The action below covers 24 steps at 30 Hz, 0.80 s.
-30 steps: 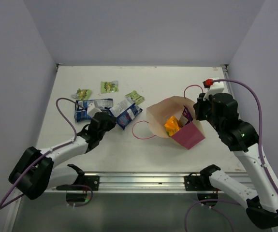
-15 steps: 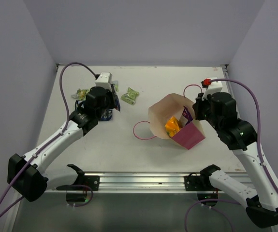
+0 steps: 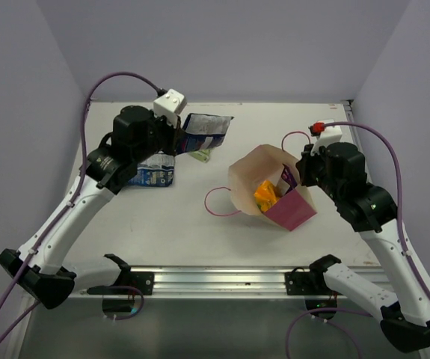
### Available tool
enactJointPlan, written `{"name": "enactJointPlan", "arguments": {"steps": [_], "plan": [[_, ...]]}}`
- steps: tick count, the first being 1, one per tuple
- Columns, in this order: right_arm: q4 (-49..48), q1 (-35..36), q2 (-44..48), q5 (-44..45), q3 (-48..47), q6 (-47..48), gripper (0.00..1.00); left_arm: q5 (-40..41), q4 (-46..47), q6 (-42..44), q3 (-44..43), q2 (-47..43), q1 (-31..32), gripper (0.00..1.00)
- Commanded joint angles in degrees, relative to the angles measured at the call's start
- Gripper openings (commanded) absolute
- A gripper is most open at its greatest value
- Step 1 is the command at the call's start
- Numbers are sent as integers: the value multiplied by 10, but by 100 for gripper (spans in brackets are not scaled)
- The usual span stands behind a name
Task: Place the snacks into the paper bag
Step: Place the snack in the paper bag.
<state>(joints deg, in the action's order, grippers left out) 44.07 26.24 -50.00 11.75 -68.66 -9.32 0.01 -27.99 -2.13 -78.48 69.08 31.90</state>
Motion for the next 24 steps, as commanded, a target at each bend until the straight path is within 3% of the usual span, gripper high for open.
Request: {"name": "enactJointPlan", "arguments": {"steps": [1,12,24], "plan": [[-63,1,2,-20,-24,3,0,-90,-72,59,-67,-5,0,0],[-66,0,-1,-25,-21,2,0,-195,-187,92,-191,-6,11,0],[-66,1,-2,-29,-19,0,0,-282,-217,97,-208,-17,12,0]]}}
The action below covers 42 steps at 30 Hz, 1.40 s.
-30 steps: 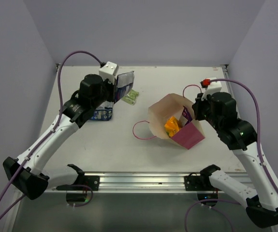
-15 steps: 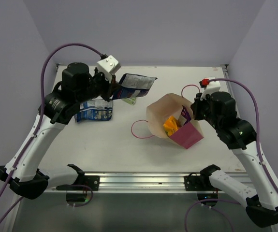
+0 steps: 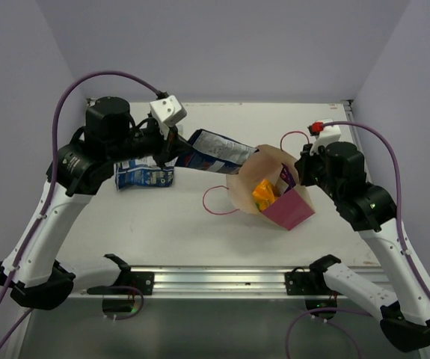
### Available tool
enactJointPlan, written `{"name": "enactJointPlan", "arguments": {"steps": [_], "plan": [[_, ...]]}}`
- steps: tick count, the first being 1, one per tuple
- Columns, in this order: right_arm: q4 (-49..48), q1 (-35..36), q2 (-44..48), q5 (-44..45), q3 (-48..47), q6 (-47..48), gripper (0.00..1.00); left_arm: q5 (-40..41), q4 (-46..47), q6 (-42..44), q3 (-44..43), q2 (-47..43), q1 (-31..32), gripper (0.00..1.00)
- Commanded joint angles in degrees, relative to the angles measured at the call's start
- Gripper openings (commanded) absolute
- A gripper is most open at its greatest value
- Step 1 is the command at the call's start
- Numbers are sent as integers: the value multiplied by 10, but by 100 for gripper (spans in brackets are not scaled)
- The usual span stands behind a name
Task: Place the snacks into the paper bag
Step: Place the snack in the paper bag.
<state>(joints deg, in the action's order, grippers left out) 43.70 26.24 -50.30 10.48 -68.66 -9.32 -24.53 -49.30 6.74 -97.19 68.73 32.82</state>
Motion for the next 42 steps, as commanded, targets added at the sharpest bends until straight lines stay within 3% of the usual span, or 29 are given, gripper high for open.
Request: {"name": "enactJointPlan", "arguments": {"steps": [1,22,33,42], "plan": [[-63,1,1,-17,-20,0,0,-38,-2,6,-19,-12,3,0],[-63,0,-4,-25,-20,-3,0,-33,25,-17,0,72,54,0],[-50,1,-11,-41,-38,2,0,107,25,-56,-57,137,75,0],[-21,1,-42,-78,-70,-7,0,198,50,-92,-104,179,129,0]]}}
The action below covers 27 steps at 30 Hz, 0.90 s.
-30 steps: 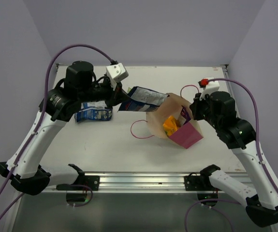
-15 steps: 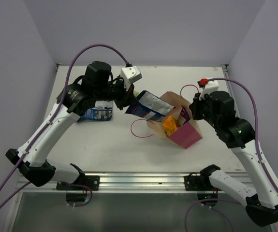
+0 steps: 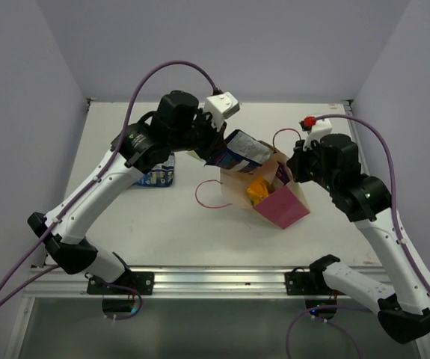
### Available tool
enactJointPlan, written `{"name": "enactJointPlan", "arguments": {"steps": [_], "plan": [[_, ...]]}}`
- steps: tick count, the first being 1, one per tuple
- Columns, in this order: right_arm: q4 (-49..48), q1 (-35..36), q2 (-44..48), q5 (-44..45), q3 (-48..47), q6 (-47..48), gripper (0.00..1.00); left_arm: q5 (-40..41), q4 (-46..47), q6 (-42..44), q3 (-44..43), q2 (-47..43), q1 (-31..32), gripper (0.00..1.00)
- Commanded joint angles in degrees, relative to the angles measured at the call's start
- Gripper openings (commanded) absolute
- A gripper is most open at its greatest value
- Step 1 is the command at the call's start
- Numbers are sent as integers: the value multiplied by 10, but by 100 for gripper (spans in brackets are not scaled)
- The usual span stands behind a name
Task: Place the snacks into the paper bag
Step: Place the snack in the paper bag.
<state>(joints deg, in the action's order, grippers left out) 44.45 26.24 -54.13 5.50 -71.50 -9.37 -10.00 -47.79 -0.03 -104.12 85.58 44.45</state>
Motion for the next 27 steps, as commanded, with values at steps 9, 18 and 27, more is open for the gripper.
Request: {"name": "enactJointPlan", "arguments": {"steps": [9,18,27], "plan": [[-13,1,-5,11,-31,-32,0,112,14,-17,-80,54,35,0],[9,1,10,84,-6,-64,0,161,-13,21,-141,105,41,0],[4,0,23,86,15,-77,0,137,1,90,-186,140,45,0]]}}
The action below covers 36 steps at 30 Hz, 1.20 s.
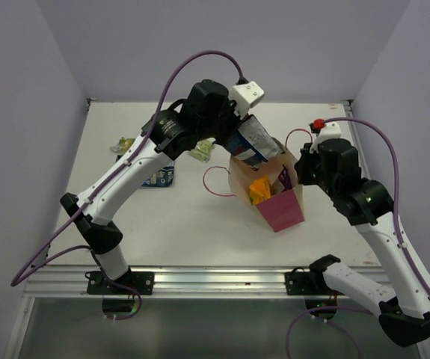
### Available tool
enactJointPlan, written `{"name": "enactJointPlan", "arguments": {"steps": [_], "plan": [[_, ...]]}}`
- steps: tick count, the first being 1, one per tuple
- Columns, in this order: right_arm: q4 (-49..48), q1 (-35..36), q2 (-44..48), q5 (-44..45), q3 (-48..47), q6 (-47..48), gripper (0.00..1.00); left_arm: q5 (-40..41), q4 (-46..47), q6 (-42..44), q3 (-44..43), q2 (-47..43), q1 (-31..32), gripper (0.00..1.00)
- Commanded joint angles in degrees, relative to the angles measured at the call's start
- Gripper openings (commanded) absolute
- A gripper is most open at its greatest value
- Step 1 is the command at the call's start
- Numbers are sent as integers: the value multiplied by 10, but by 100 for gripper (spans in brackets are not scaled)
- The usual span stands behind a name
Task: Place the snacks into the paper bag
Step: Place the snack in the paper bag.
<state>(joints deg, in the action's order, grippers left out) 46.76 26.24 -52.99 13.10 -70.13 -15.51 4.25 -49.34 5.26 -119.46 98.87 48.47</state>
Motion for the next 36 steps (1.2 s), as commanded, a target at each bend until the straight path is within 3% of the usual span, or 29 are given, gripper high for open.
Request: {"name": "enactJointPlan", "arguments": {"steps": [1,14,19,36], "plan": [[-25,0,14,7,1,-14,0,-9,17,39,-34,15,8,0],[-51,0,14,-97,-2,-1,0,16,19,53,-46,44,51,0],[-52,0,5,-129,-8,7,0,-13,27,41,-29,42,62,0],[-48,1,19,-141,-5,36,0,-95,67,27,224,-112,63,3]]}}
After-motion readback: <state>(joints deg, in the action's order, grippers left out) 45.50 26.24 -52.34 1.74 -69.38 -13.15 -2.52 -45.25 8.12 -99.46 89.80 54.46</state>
